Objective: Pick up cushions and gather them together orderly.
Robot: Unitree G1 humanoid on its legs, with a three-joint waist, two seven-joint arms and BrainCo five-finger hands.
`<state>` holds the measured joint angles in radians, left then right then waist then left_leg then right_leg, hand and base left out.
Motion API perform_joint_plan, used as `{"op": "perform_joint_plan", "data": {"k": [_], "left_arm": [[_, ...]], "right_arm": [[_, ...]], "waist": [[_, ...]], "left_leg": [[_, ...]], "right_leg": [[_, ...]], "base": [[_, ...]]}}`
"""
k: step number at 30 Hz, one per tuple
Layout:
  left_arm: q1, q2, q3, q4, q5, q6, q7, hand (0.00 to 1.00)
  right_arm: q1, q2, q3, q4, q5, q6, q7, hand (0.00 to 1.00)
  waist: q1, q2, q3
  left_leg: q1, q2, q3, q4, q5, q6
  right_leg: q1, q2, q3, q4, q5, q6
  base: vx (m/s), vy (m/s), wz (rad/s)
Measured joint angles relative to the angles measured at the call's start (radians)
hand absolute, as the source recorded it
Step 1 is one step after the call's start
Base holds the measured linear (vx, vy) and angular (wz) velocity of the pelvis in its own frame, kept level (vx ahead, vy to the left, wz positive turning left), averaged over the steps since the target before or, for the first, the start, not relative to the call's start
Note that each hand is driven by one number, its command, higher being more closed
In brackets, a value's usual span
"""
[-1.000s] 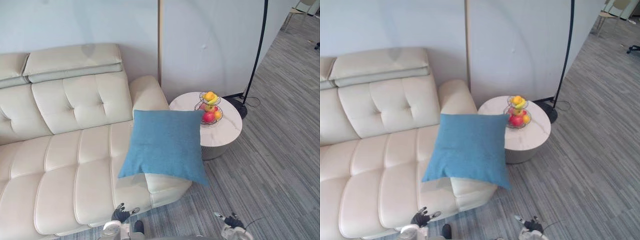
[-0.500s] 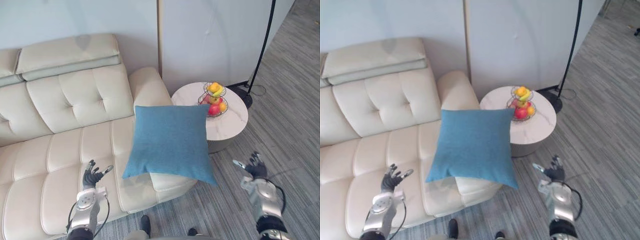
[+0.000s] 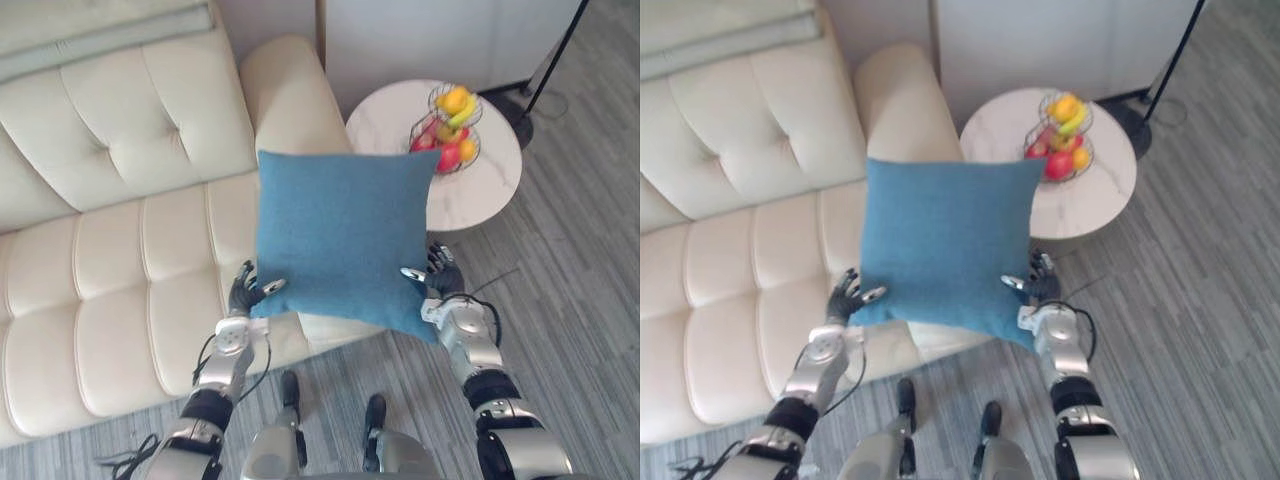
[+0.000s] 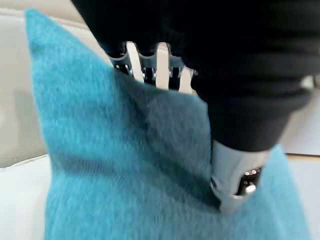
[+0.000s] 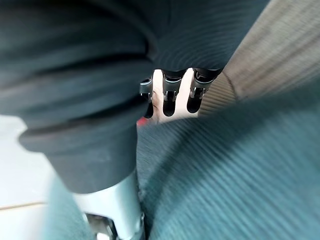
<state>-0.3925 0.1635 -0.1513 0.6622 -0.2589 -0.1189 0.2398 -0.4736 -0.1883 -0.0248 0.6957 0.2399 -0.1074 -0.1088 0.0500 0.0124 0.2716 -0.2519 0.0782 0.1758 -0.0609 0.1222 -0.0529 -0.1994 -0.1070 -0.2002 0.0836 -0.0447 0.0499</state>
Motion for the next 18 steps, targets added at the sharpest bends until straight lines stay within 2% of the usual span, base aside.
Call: {"op": "perform_joint_plan", "data": {"k": [2,3,4,10,18], "left_arm": [[-0.02,0.0,-0.018,0.0,0.003,0.0,0.002,0.0],[-0.027,0.001,-0.026,0.0,0.006,0.0,0.004,1.0],[-0.036,0.001,-0.039,0.0,0.024,0.001,0.013,1.0],[-0.107,0.014,-0.084,-0.005,0.024,0.001,0.052,1.0],[-0.105,0.022,-0.128,-0.154,-0.041,-0.005,0.068,1.0]], "right_arm": [[-0.009,0.005,0.0,0.0,0.0,-0.003,-0.019,0.0],[-0.01,0.012,-0.001,0.0,0.0,-0.004,-0.024,0.0],[-0.009,0.017,0.0,0.0,0.0,-0.004,-0.032,1.0],[-0.003,0.025,0.001,-0.007,0.008,-0.018,-0.064,1.0],[0.087,0.016,0.031,-0.13,0.086,-0.032,-0.064,1.0]], "waist": [[0.0,0.001,0.011],[0.0,0.003,0.016],[0.001,0.004,0.018],[0.005,0.006,0.043],[0.008,0.006,0.043]], "left_leg": [[-0.031,0.001,-0.004,0.013,0.0,0.0],[-0.034,0.002,-0.005,0.012,0.001,0.001],[-0.045,0.002,-0.008,0.012,0.006,0.004],[-0.065,-0.004,-0.006,0.004,0.019,0.008],[-0.054,-0.004,0.006,-0.006,0.029,0.004]], "right_leg": [[-0.032,-0.001,0.001,0.016,-0.001,-0.001],[-0.037,-0.001,0.001,0.02,-0.002,-0.001],[-0.053,-0.002,0.001,0.031,-0.003,-0.001],[-0.12,-0.018,0.012,0.121,-0.032,0.002],[-0.126,-0.019,0.02,0.135,-0.04,0.004]], "base": [[-0.1,0.018,0.01],[-0.09,0.015,0.02],[-0.08,0.013,0.01],[-0.06,0.015,0.0],[0.04,-0.004,-0.03]]}}
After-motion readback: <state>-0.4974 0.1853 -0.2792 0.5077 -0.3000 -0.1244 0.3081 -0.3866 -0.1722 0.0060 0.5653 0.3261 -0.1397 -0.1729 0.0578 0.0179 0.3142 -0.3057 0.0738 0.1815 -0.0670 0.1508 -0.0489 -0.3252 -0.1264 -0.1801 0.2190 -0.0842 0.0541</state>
